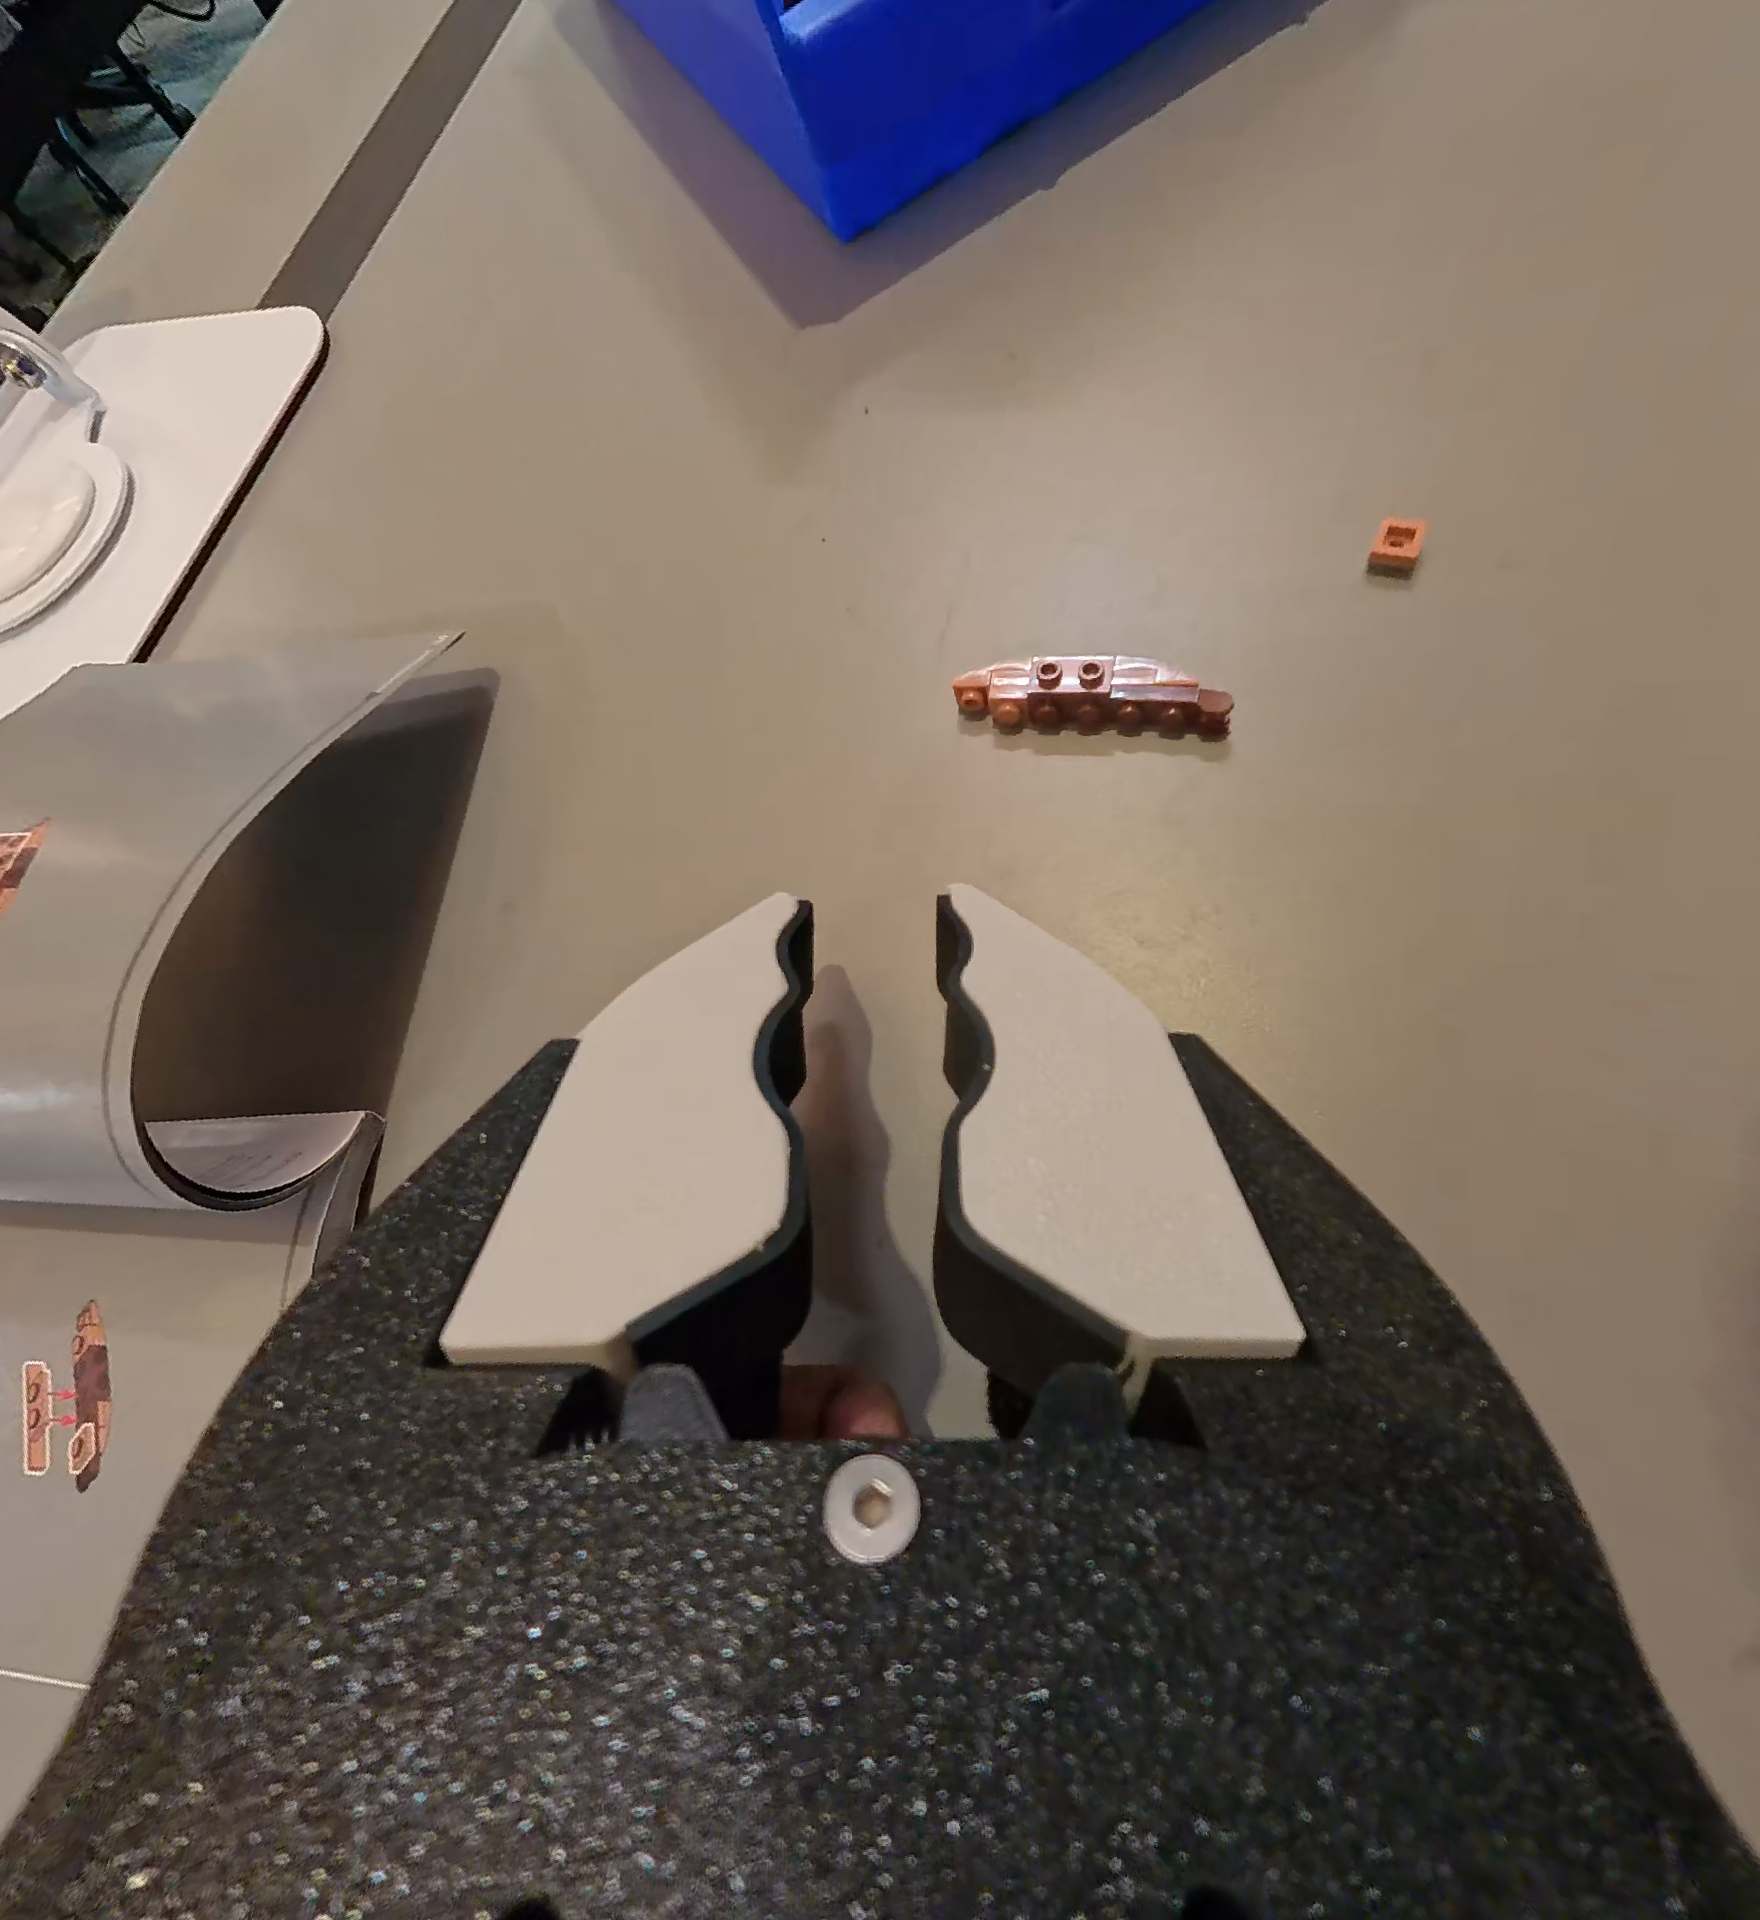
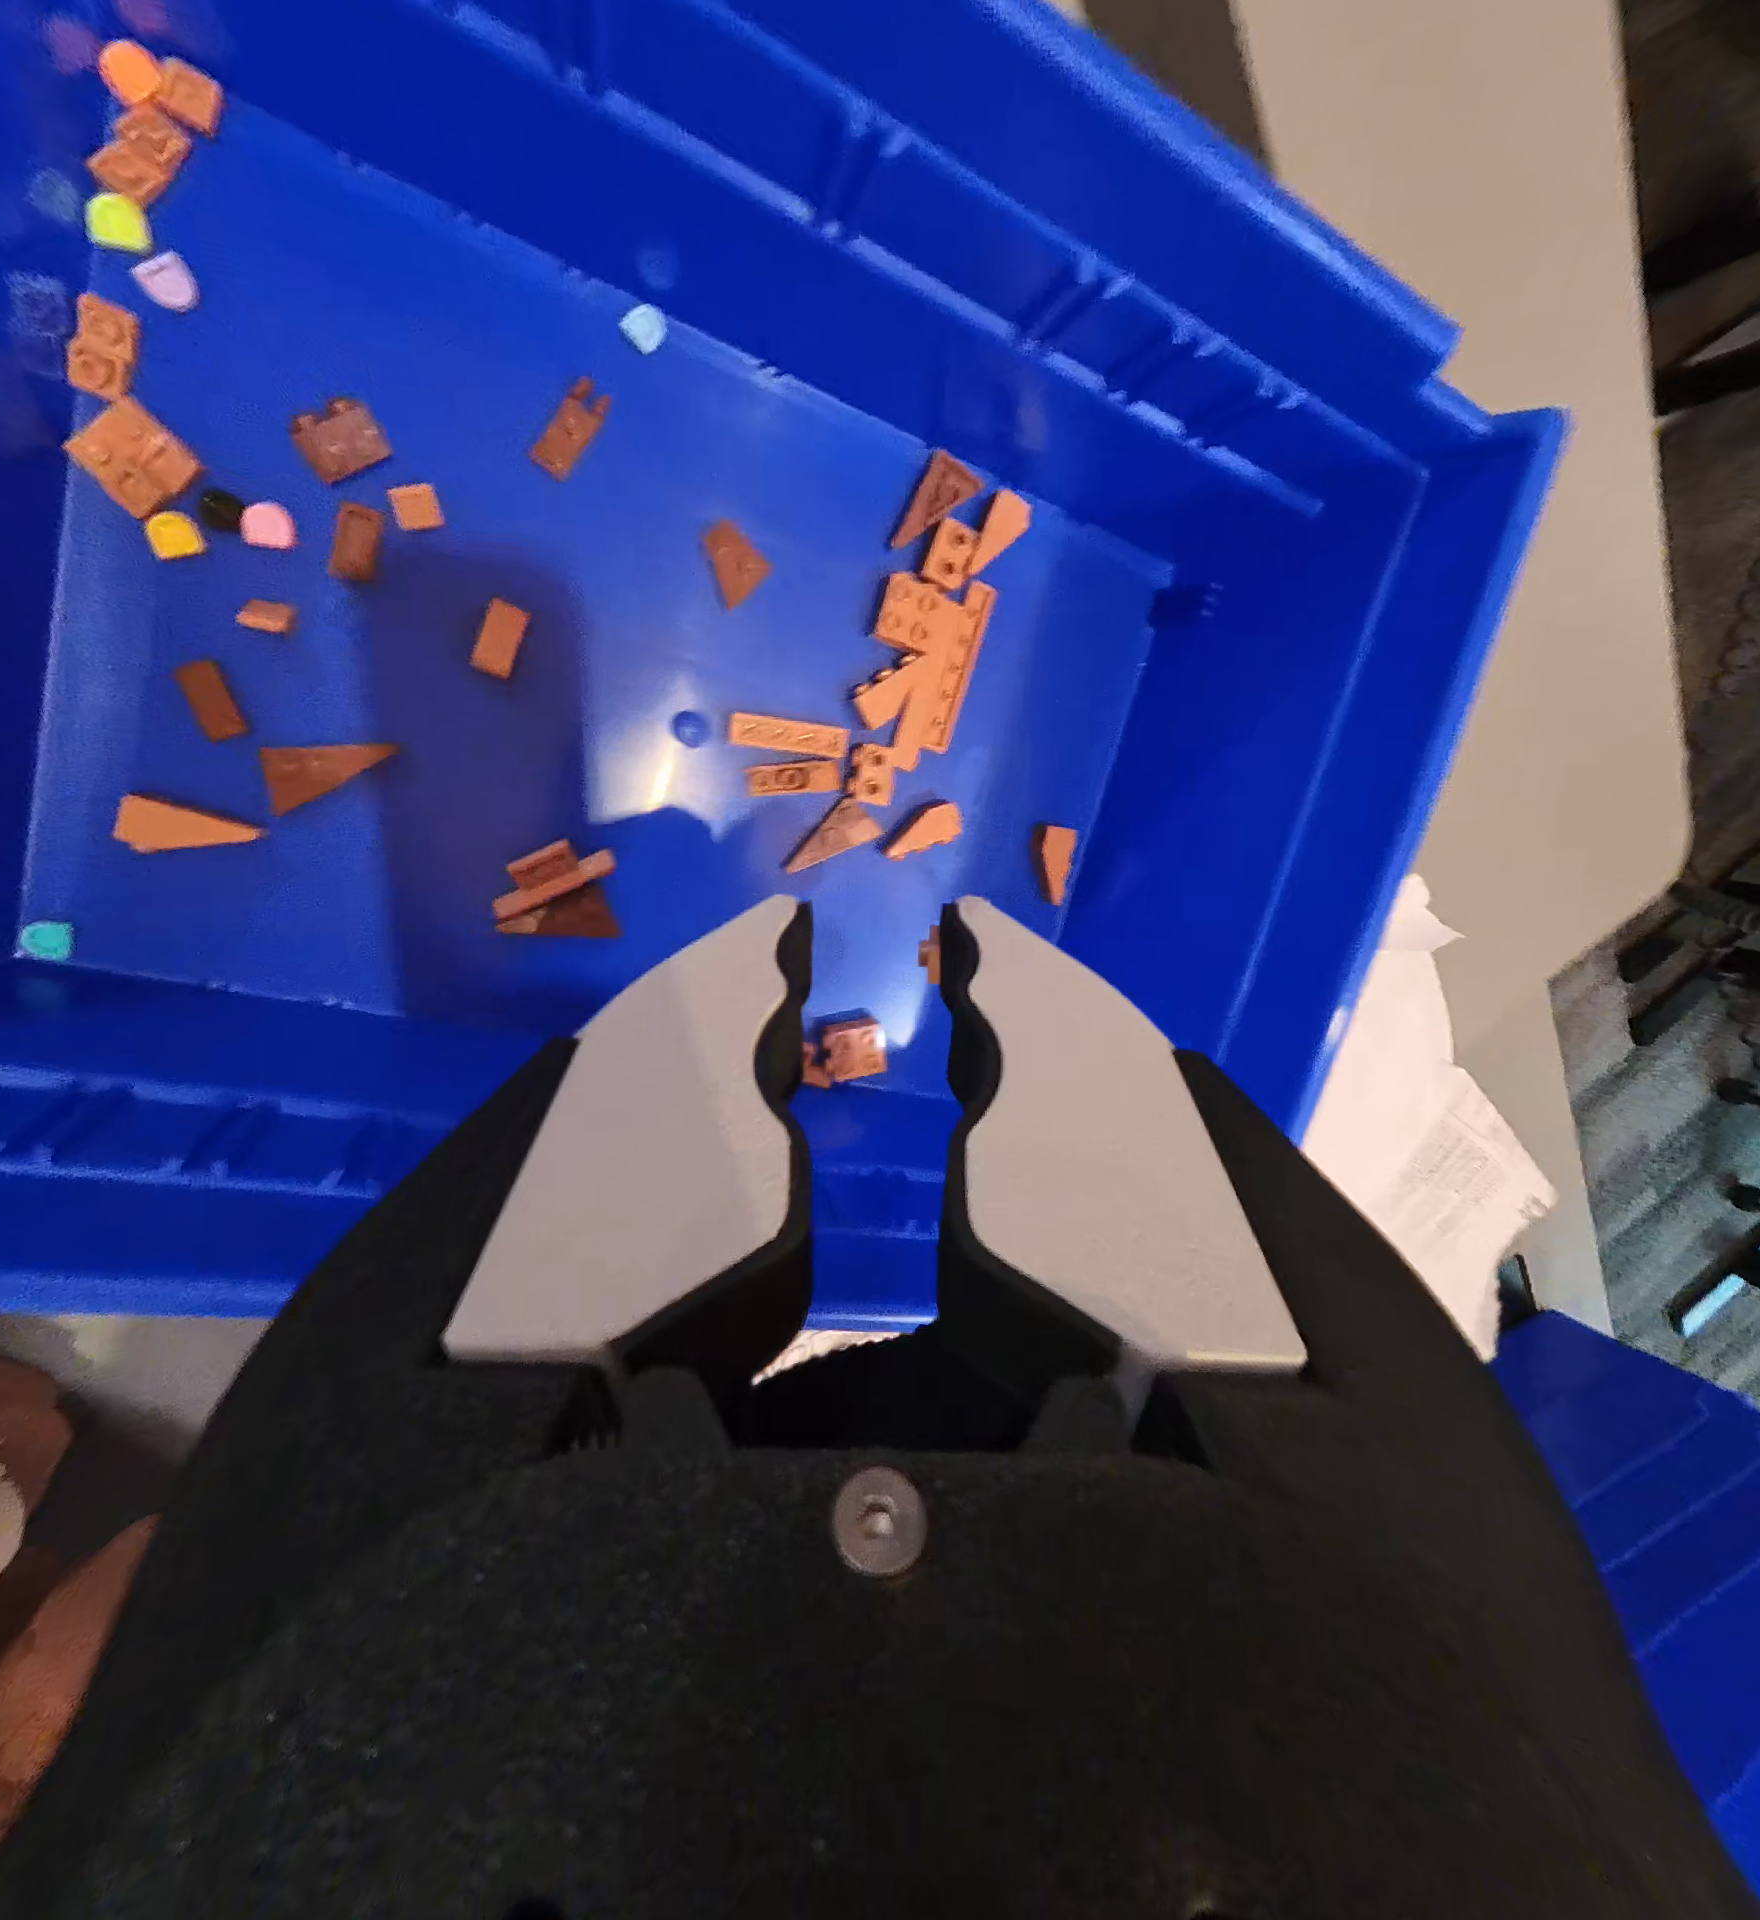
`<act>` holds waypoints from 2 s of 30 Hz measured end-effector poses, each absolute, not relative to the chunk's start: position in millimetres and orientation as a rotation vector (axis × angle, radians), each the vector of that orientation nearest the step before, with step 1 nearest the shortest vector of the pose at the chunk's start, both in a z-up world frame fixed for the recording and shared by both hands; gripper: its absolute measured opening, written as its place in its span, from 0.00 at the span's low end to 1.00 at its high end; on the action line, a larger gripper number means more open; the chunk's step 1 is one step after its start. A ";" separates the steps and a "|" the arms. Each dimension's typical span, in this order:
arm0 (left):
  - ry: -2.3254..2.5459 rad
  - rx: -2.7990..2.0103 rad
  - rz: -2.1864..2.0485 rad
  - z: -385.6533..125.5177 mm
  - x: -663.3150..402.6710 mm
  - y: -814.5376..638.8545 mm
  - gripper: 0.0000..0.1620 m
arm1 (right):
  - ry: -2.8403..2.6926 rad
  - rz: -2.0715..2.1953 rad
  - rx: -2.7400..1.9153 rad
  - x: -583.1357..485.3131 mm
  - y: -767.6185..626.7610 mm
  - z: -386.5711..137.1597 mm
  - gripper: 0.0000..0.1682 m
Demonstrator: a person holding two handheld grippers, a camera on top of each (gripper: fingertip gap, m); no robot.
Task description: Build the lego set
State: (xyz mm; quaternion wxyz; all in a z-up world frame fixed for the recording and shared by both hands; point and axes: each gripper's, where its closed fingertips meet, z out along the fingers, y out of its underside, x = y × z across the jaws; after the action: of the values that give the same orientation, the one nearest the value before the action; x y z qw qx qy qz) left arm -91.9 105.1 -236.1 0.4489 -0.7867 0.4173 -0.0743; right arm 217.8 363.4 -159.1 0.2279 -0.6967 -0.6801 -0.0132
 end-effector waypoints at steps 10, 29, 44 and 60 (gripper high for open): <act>1.017 -1.967 -0.196 -237.1 -93.2 106.9 0.14 | -1.989 0.129 -1.869 212.3 314.0 -163.2 0.14; 1.035 -1.943 -0.180 -235.5 -92.3 104.8 0.13 | -2.573 -0.295 -2.106 218.5 305.7 -249.9 0.27; 1.050 -1.917 -0.159 -234.2 -91.2 103.0 0.13 | -2.499 -0.255 -1.997 210.0 309.5 -236.7 0.23; 1.055 -1.910 -0.155 -234.3 -90.7 102.7 0.13 | -2.498 0.224 -1.820 166.8 252.1 -205.2 0.22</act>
State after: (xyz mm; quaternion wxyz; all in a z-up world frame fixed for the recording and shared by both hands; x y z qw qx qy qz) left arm -90.7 102.7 -234.3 0.4592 -0.7757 0.4283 -0.0630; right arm 166.8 252.1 -205.2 0.0214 -0.5871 -0.8060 0.0723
